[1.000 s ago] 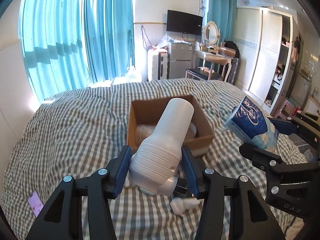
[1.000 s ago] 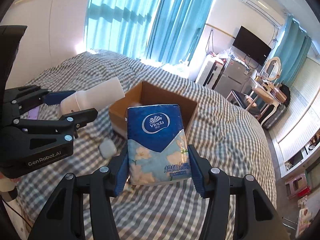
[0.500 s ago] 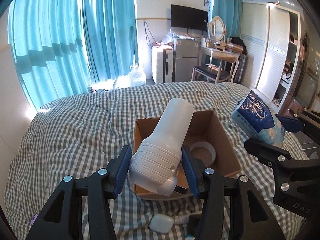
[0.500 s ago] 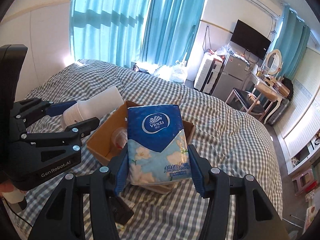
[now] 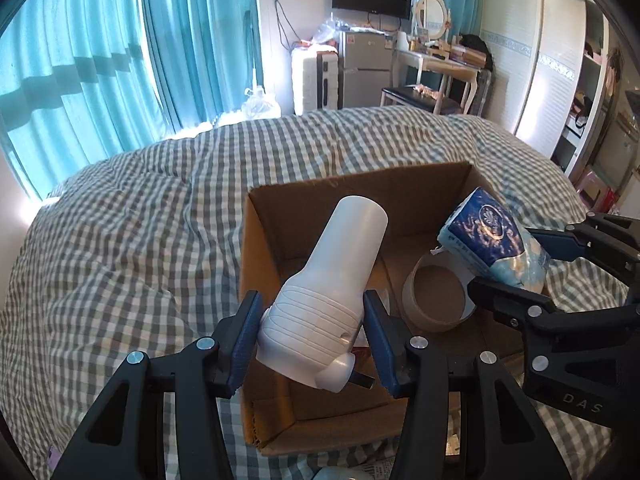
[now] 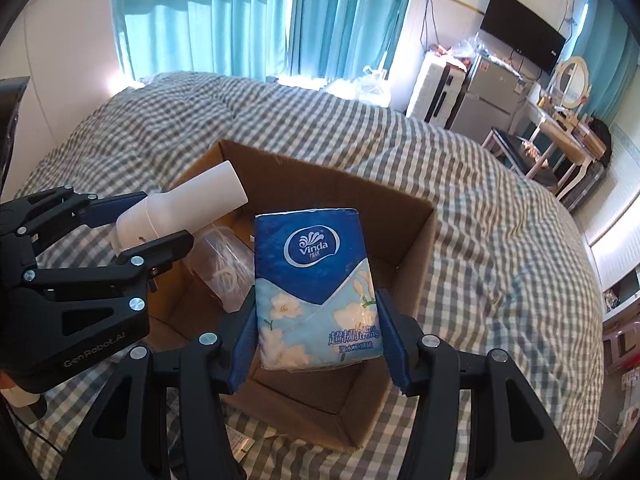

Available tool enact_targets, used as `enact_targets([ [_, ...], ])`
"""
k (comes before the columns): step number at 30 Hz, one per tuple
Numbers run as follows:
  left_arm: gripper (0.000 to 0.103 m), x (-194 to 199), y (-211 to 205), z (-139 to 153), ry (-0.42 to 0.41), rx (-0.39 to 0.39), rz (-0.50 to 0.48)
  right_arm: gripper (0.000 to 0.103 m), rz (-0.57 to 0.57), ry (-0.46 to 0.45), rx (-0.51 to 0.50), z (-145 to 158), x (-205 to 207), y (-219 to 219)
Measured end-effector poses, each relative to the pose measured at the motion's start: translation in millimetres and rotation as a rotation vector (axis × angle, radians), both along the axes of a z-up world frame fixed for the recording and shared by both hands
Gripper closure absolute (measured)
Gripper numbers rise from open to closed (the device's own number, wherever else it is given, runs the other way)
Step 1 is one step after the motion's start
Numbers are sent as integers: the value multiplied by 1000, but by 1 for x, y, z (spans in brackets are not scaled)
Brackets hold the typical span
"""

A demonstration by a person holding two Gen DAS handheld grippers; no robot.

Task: Organize objects
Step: 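Carry the bottle and tissue pack over the box and release them inside, then withdraw both tools from the box toward the remaining items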

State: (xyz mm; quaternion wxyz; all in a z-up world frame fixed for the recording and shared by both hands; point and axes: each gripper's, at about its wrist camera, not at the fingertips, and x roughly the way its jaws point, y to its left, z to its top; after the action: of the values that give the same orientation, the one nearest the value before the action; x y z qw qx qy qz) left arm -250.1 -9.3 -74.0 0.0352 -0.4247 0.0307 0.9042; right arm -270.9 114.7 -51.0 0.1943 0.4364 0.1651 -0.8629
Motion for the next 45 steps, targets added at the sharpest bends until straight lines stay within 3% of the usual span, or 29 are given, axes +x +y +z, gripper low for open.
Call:
enact_targets([
  [8,51,-5,13,-20,-15,-12,-32,49,3,-37,-2,-25,-3,5],
  [21,51,-13,13,-41,-54,-13,-47,47,11,-33,14,-24,2,4],
  [24,48,-11,14,-36,-40,-12,-62,40,6,-16,16,-20,4,5],
  [26,39,-11,14,-33,-30,-23,-61,39,1,-7,14,-16,4,7],
  [28,24,-9,13,-29,-16,-31,-52,39,-5,2,13,-12,5,9],
  [36,21,10,7,-1,41,-55,-26,30,-35,73,34,17,23,18],
  [42,21,43,-4,45,104,-19,0,22,-70,151,-2,60,53,32],
  [45,9,66,-3,75,167,-29,12,14,-78,197,-25,86,73,39],
])
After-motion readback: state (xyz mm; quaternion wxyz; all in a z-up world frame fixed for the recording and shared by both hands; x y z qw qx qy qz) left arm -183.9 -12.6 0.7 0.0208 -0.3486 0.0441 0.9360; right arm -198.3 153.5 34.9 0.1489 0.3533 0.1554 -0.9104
